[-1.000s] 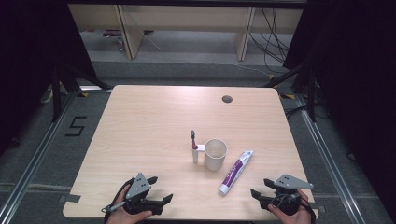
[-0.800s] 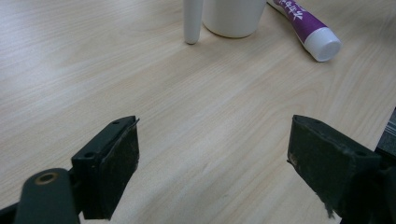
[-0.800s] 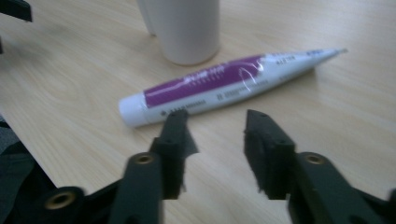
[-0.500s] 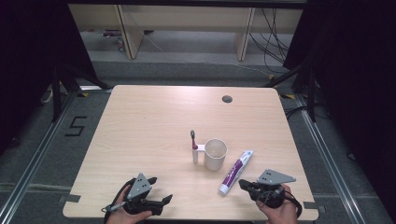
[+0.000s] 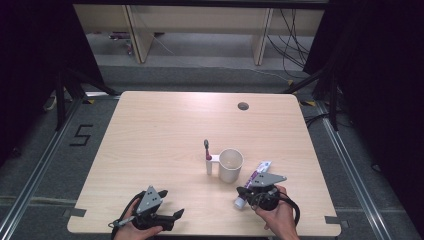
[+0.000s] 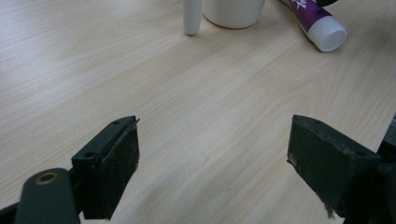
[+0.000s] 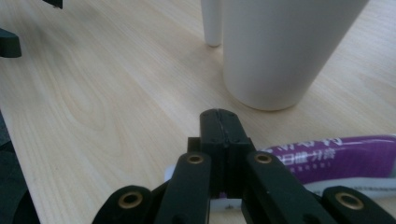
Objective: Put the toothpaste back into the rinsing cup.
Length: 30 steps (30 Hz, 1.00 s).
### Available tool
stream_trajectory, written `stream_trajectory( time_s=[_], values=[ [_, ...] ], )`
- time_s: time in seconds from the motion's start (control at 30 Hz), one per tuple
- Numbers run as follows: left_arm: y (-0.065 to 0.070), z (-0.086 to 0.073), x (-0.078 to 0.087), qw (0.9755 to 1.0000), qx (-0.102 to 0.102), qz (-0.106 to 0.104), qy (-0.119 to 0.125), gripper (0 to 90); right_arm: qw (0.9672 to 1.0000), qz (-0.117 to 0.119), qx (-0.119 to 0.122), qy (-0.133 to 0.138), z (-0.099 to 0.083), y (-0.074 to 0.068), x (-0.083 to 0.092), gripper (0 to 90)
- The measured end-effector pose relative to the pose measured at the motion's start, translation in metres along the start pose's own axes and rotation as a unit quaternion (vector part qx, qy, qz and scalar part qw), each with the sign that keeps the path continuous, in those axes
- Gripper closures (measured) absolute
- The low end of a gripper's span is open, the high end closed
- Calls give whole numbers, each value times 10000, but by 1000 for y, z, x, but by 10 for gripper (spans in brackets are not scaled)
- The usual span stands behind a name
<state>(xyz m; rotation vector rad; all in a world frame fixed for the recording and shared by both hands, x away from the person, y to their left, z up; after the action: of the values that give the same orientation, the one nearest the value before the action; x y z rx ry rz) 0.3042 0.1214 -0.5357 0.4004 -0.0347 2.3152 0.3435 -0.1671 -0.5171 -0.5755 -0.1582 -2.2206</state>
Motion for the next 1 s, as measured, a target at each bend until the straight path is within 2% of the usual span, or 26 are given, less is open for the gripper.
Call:
stream_trajectory(
  time_s=[0.03, 0.07, 0.17, 0.2, 0.23, 0.27, 0.3, 0.33, 0.37, 0.4, 0.43, 0.53, 0.67, 0.7, 0.77, 0.8, 0.87, 0.9, 0.93, 0.97, 1.0],
  values=[
    [0, 0, 0, 10000, -17, 4, -9, 160, 10000, -8, 35, -9, 0, 0, -2, 900],
    [0, 0, 0, 10000, -20, -15, 1, 160, 9999, 21, -67, -103, -1, -2, -4, 900],
    [0, -1, -1, 10000, -25, -17, 0, 161, 9998, 60, 11, -172, -2, -1, -9, 900],
    [0, 0, 0, 10000, -32, -10, -23, 161, 9997, 26, -81, -235, -3, -2, -10, 900],
    [0, 0, 0, 10000, -29, -10, -22, 161, 9998, 13, -86, -165, -4, -3, -12, 900],
    [-1, -1, 1, 9999, -104, -9, -90, 161, 9996, 71, 24, -261, -5, -1, -12, 900],
    [-2, -1, 1, 9998, -154, -14, -136, 161, 9995, 78, -23, -315, -6, -2, -12, 900],
    [0, -1, 0, 10000, -9, -19, -10, 161, 9994, 95, -29, -321, -6, -2, -12, 900],
    [0, -1, 1, 10000, -23, -10, -38, 161, 9992, 99, -100, -364, -7, -4, -12, 900],
    [0, 0, 0, 10000, -26, -13, -33, 161, 9995, 98, -27, -301, -8, -3, -13, 900],
    [-1, 0, 1, 9999, -79, 4, -74, 161, 9990, 110, -16, -433, -8, -3, -10, 900],
    [0, -1, 1, 10000, -65, -21, -72, 162, 9991, 115, 6, -396, -10, 0, -8, 900],
    [0, 0, 1, 10000, -36, -3, -24, 163, 9991, 49, -167, -392, -13, 3, 3, 900],
    [0, 0, 1, 10000, -34, 3, -16, 163, 9987, 92, -89, -488, -15, 5, 8, 900],
    [0, 0, 1, 10000, -24, -20, -6, 163, 9983, -4, -200, -539, -19, 6, 15, 900],
    [0, 0, 1, 10000, -30, -6, -39, 163, 9986, 76, -136, -513, -21, 8, 17, 900],
    [0, 0, 1, 10000, -14, 1, 3, 163, 9978, -57, -253, -612, -24, 9, 26, 900],
    [0, 0, 1, 10000, -13, -12, 20, 163, 9977, -51, -264, -627, -25, 9, 29, 900],
    [0, 0, 1, 10000, -35, -19, -1, 163, 9989, -32, -146, -437, -26, 13, 29, 900],
    [0, 0, 1, 10000, -31, 2, -12, 163, 9985, -51, -165, -513, -27, 14, 34, 900],
    [0, 0, 1, 10000, -29, -10, -23, 164, 9975, -144, -462, -518, -28, 11, 37, 900]
  ],
)
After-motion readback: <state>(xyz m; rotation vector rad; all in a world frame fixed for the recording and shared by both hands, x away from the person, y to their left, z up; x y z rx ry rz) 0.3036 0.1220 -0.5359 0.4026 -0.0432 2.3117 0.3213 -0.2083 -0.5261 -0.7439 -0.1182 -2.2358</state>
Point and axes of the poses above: each handheld gripper's, and its own axes: x roughly backward along the jaws, z roughly out of its top, y roughly to its right, the point moved 5 cm from there along -x, roughly forward along the jaws, and after that the axes turned 15 degrees about y, right-handed, at the moved point
